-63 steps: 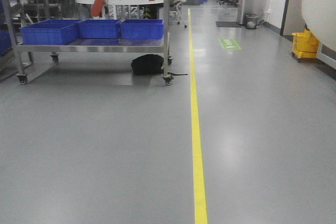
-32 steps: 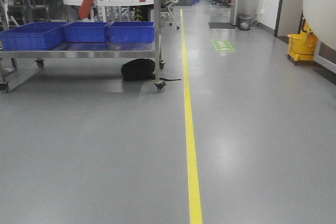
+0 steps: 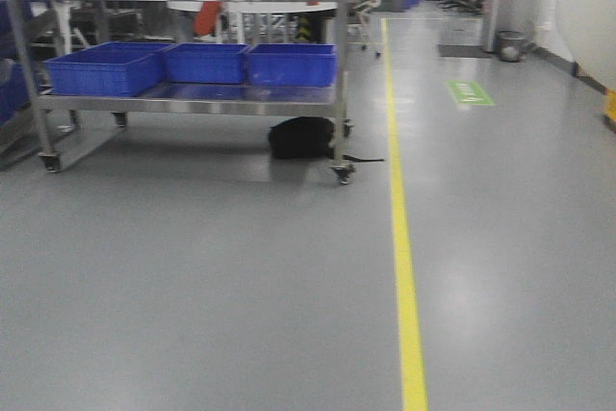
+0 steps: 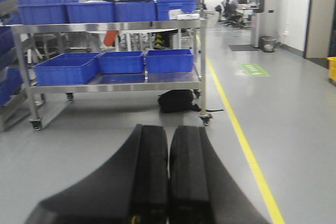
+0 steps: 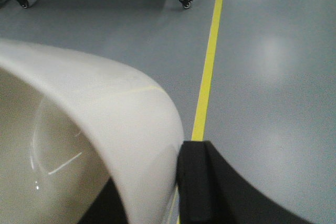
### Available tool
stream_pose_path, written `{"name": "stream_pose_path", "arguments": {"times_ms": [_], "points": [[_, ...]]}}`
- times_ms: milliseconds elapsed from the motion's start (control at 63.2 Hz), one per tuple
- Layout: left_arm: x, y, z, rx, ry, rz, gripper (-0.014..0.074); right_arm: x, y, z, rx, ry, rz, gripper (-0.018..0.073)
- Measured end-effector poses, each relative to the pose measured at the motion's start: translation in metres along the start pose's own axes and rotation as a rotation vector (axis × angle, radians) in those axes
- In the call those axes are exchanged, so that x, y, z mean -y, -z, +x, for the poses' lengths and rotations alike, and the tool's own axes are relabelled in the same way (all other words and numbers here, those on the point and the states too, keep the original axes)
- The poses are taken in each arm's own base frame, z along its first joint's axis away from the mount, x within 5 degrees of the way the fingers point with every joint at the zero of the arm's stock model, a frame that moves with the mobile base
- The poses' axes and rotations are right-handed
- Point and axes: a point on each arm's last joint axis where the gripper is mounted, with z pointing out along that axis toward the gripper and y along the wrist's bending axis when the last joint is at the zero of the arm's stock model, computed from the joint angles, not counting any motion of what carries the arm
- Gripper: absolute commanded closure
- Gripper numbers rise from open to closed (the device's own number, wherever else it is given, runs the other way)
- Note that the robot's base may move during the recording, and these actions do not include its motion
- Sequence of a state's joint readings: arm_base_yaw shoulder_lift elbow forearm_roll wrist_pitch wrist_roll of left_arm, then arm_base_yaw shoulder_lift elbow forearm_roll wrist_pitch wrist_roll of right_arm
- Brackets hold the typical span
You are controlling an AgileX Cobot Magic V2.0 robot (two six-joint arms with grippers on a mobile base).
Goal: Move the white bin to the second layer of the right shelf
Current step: 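Drive forward along the yellow floor line carrying the bin, then turn the base past the blue-crate racks carrying the bin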
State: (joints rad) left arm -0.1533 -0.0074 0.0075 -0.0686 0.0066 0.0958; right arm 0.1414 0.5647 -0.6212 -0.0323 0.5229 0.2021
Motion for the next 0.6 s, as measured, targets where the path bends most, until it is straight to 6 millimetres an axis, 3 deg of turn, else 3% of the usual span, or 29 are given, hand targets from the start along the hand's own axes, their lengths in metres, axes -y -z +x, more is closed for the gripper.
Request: {"name": "stream_pose_path", "arguments": {"times_ms": [601], "points": [[0.0000, 0.0000, 0.0000, 0.000, 0.000, 0.000, 0.0512, 0.0000, 0.0000, 0.0000, 0.000, 0.000, 0.000, 0.0503]]}}
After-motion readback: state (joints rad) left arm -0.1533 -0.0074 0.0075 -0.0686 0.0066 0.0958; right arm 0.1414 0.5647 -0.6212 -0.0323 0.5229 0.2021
